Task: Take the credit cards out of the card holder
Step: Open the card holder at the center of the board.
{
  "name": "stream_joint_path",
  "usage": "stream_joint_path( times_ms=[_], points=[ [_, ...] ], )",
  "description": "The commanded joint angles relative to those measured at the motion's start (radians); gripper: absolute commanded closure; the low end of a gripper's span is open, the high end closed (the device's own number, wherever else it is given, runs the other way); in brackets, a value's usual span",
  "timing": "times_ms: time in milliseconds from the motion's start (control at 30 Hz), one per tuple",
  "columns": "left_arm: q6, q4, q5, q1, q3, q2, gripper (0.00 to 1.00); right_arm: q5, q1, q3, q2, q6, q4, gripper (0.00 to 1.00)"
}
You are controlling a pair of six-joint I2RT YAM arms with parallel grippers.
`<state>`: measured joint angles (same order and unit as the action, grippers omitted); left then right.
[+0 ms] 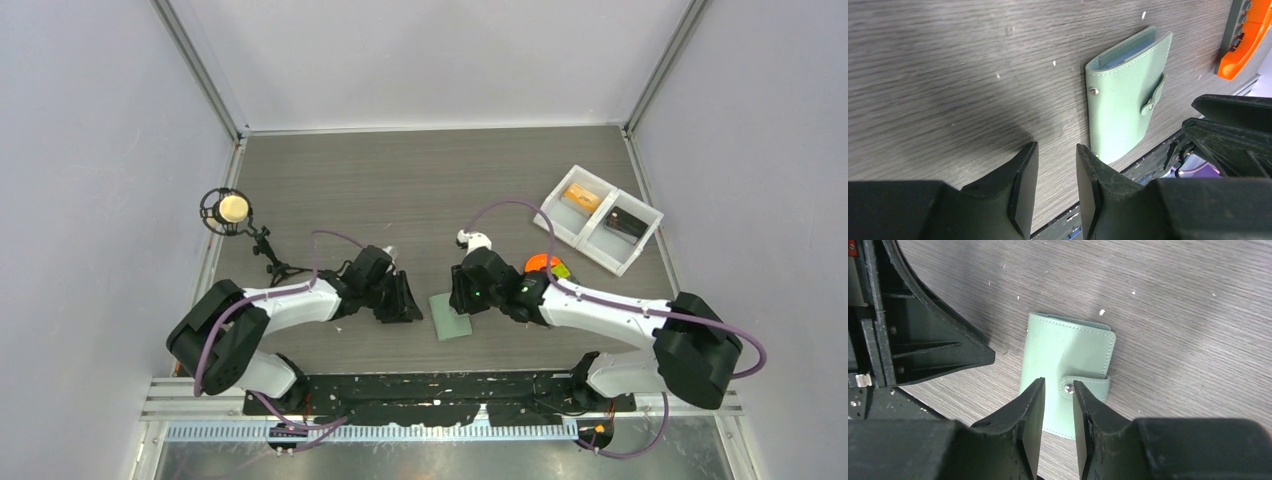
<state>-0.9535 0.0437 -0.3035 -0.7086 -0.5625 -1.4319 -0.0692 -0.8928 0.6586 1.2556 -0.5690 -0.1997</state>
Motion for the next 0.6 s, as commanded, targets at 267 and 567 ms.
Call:
stream_joint_path(
  times_ms=[267,567],
  points=[
    [0.03,0.067,0.057,-0.003,0.017,0.054,0.64,-0.241,-0.151,0.188,0.19,-0.009,-0.193,0.63],
    [0.035,0.068,0.056,-0.002,0.011,0.051,0.64,-0.268,-0.162,0.172,0.295,-0.01,-0.181,0.63]
  ],
)
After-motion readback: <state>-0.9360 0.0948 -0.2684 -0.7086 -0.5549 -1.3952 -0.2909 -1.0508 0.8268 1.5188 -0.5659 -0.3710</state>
